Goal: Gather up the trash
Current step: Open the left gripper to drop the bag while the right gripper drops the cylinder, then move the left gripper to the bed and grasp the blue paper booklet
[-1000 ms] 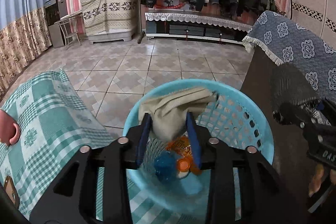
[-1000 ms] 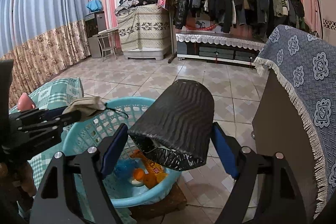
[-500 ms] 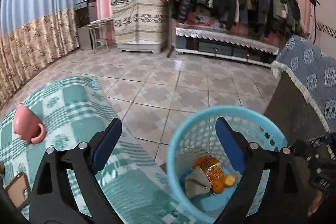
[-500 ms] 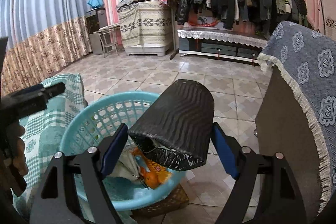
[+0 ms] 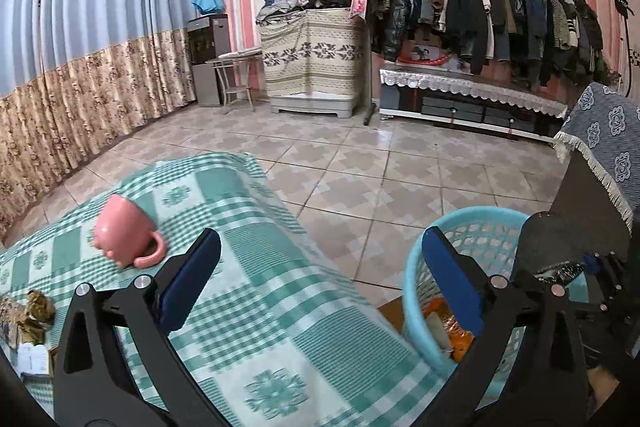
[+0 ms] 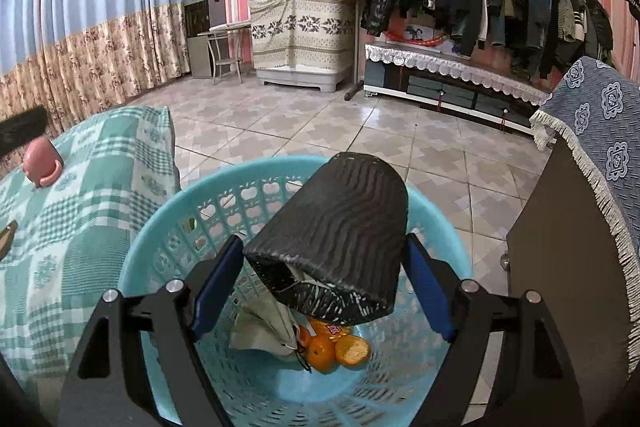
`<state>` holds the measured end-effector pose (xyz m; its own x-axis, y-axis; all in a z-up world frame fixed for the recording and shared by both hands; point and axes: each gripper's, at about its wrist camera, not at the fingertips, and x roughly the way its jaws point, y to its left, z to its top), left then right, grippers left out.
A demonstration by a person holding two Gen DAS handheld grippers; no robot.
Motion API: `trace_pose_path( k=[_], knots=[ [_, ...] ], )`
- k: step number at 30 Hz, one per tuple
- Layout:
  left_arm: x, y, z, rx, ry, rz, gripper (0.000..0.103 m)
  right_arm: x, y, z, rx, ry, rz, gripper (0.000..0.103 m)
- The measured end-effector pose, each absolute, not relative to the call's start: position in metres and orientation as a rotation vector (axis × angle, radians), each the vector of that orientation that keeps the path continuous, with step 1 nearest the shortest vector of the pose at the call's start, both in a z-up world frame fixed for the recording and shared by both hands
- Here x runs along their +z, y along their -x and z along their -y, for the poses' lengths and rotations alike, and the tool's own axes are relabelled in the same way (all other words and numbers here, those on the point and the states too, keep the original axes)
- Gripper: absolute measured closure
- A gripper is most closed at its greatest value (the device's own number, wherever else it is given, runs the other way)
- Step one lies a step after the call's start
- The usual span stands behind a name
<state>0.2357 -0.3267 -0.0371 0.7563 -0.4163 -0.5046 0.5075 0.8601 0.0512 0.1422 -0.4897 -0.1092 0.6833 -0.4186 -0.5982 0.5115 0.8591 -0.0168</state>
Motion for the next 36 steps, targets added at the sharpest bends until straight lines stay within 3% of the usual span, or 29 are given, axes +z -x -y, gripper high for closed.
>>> trace_pose_path(
  k=[2,5,12,36],
  knots=[
    [-0.037,-0.233,0.316,-0.494,-0.18,-0.499,0.006,-0.11,-0.143,0.487,-0.531,-0.149,-0.631,0.023],
    [-0.037,-0.229,0.302,-0.477,-0.166,-0.497,0.006,-0.106,-0.14,0.484,-0.526,-0.155,-0.618,0.01],
    [-0.031,-0.224,0.27,-0.437,-0.135,-0.495,0.006,-0.091,-0.135,0.477,-0.528,-0.146,-0.605,0.005],
    [-0.009,-0.201,0.086,-0.149,-0.074,-0.439,0.005,-0.04,-0.159,0.357,-0.306,-0.149,-0.532,0.004]
  ],
)
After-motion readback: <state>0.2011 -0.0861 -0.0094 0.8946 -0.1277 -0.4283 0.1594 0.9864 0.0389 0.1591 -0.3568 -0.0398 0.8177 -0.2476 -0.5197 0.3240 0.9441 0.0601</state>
